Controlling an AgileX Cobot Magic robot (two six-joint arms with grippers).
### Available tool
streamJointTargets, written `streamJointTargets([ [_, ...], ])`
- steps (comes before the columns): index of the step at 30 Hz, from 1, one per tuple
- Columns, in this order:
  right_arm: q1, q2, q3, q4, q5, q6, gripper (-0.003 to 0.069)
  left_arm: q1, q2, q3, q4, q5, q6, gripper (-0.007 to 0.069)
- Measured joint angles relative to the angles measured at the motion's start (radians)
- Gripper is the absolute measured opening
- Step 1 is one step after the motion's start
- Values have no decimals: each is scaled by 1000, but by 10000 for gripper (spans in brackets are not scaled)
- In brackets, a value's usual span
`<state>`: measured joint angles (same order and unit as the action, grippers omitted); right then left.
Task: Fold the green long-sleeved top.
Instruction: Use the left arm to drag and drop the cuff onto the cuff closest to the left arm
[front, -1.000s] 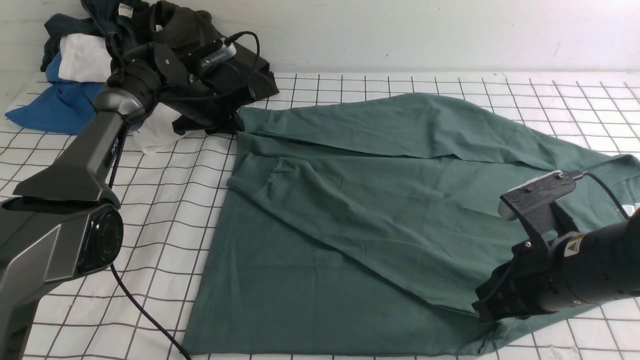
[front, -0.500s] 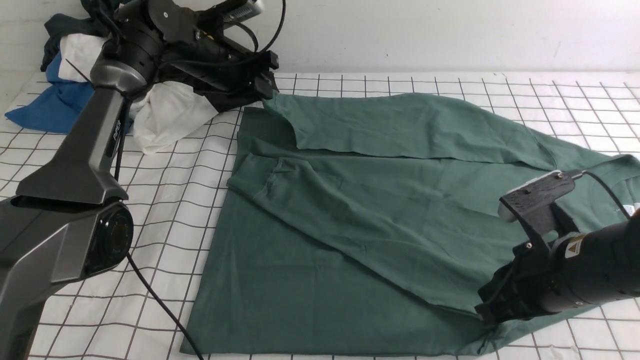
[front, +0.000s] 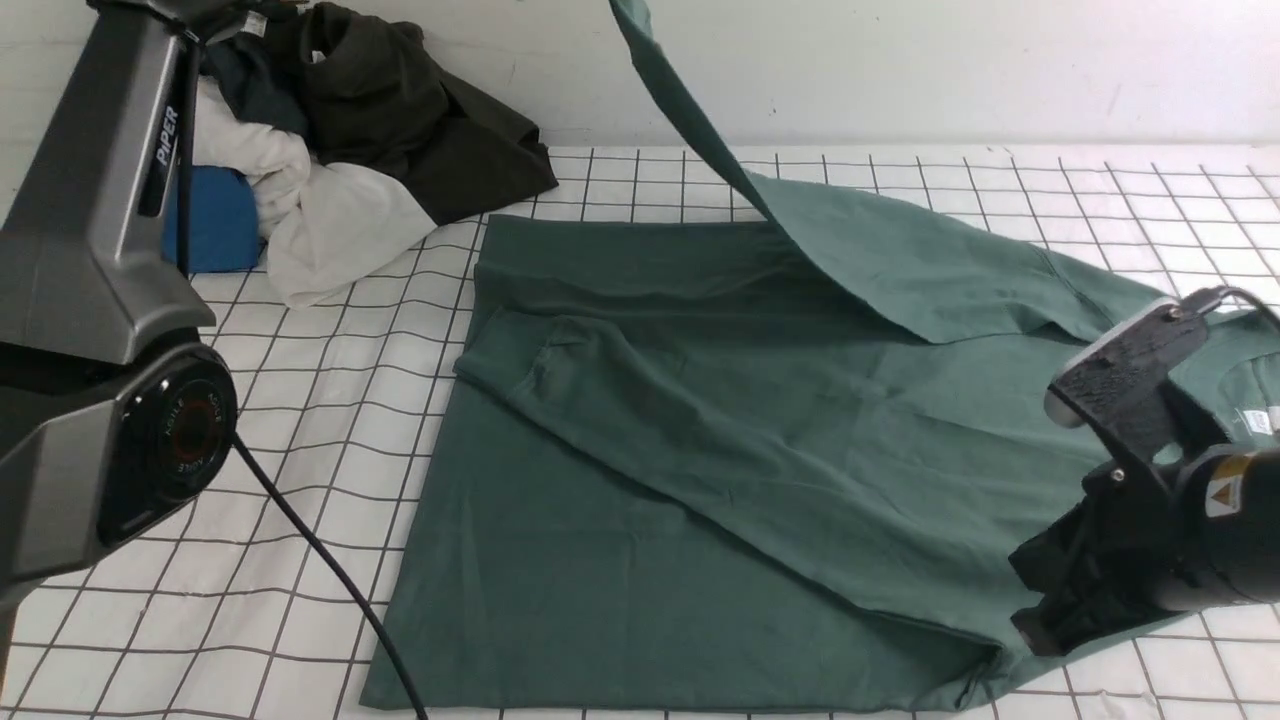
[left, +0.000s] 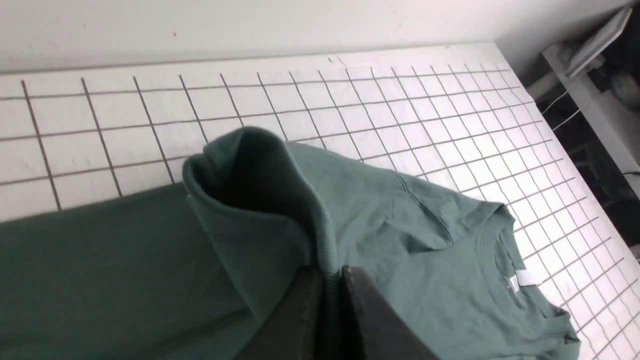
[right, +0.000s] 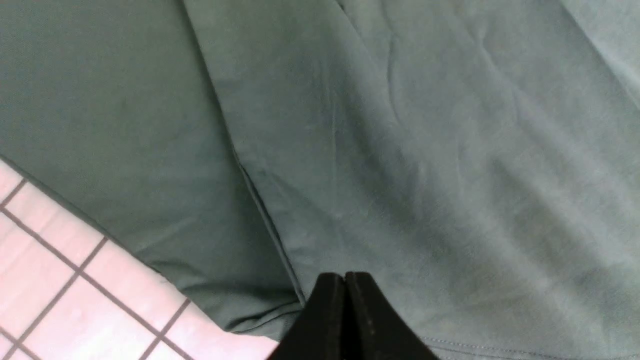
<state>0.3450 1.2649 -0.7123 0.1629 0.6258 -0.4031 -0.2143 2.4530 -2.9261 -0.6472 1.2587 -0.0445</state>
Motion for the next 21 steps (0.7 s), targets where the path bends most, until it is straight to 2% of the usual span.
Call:
streamJointTargets([
  [4, 0, -55, 0, -4, 10, 0, -14, -22, 6, 26, 41, 5, 0, 17],
  [8, 0, -77, 0, -5, 10, 0, -14, -68, -20, 33, 164, 9, 16, 17],
  [11, 0, -78, 0, -5, 11, 0, -14, -171, -109, 34, 403, 23, 27, 17],
  [12, 0, -78, 0, -5, 12, 0, -14, -179, -122, 34, 418, 23, 27, 17],
  [15, 0, -78, 0, -1, 13, 1, -14, -310, -222, 64, 647, 20, 27, 20],
  [18, 0, -78, 0, 1, 14, 1, -14, -387, -290, 188, 760, 10, 27, 20],
  [21, 0, -78, 0, 1, 21, 1, -14, -398, -325, 474, 829, -9, 15, 20],
])
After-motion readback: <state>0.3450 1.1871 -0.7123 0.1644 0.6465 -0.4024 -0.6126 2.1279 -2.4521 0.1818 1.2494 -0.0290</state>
